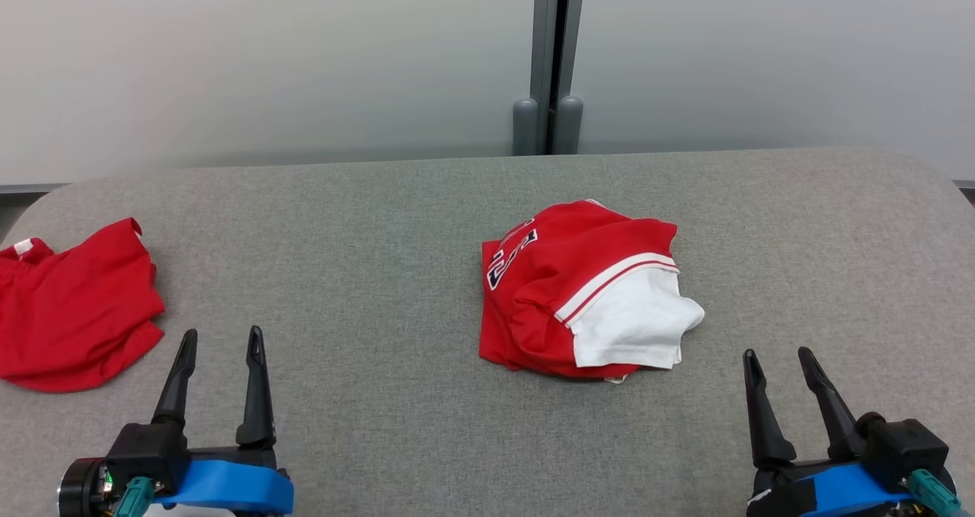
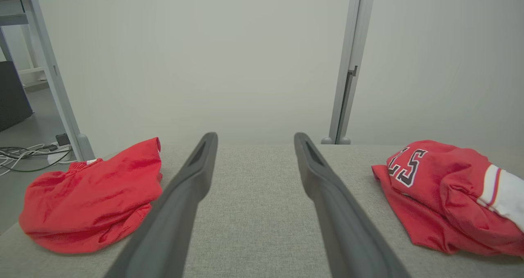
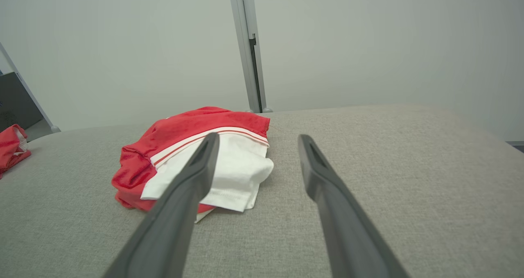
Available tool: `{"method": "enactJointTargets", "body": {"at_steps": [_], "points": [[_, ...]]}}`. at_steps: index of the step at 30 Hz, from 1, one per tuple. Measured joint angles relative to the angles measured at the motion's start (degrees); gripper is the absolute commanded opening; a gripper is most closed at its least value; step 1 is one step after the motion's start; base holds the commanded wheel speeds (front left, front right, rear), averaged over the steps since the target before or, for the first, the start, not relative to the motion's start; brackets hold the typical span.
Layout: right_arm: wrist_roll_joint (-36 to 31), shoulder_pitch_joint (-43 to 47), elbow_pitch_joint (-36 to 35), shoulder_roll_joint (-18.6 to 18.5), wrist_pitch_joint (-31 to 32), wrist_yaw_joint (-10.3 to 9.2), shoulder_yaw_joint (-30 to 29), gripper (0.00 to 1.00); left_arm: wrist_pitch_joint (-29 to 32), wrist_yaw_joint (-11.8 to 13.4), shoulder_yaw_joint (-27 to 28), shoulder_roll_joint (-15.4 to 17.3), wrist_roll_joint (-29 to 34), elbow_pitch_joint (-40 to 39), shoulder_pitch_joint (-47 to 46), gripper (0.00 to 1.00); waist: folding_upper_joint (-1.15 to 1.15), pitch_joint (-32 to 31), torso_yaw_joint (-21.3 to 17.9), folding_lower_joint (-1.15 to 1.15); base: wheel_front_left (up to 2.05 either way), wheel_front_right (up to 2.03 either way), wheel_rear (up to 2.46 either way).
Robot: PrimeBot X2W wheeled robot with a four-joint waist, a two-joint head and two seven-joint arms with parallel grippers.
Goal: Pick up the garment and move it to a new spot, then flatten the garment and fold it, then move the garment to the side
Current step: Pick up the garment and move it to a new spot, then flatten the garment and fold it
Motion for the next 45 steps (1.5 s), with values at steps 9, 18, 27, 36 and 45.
{"method": "enactJointTargets", "body": {"at_steps": [9, 18, 27, 36, 45], "points": [[0.0, -0.04, 0.78, 0.0, 0.0, 0.0, -0.08, 1.0, 0.0, -1.12, 1.6, -0.99, 1.32, 0.6, -0.03, 1.0, 0.01, 0.27, -0.01, 0.0, 0.0, 0.0, 0.0], [-0.03, -0.03, 1.21, 0.0, 0.0, 0.0, 0.03, 1.0, 0.0, -1.97, 2.94, -1.9, 2.23, 0.9, -0.03, 1.0, 0.01, -0.28, -0.15, 0.0, 0.0, 0.0, 0.0], [-0.2, 0.01, 1.41, 0.0, 0.0, 0.0, 0.0, 1.0, -0.01, -2.55, 3.68, -2.47, 2.9, 1.14, -0.03, 1.0, 0.01, -0.47, -0.06, 0.0, 0.0, 0.0, 0.0], [-0.43, -0.09, 1.65, 0.0, 0.0, 0.0, -0.36, 1.0, 0.0, -2.97, 4.13, -3.04, 3.46, 1.31, -0.03, 1.0, 0.01, -0.35, 0.55, 0.0, 0.0, 0.0, 0.0], [-3.41, -7.09, 2.01, -0.65, 0.0, 0.0, -0.47, 1.0, 0.0, -3.32, 4.01, -3.45, 3.65, 1.41, -0.63, 1.0, 0.01, 0.83, 1.55, 0.0, 0.0, 0.0, 0.0]]}}
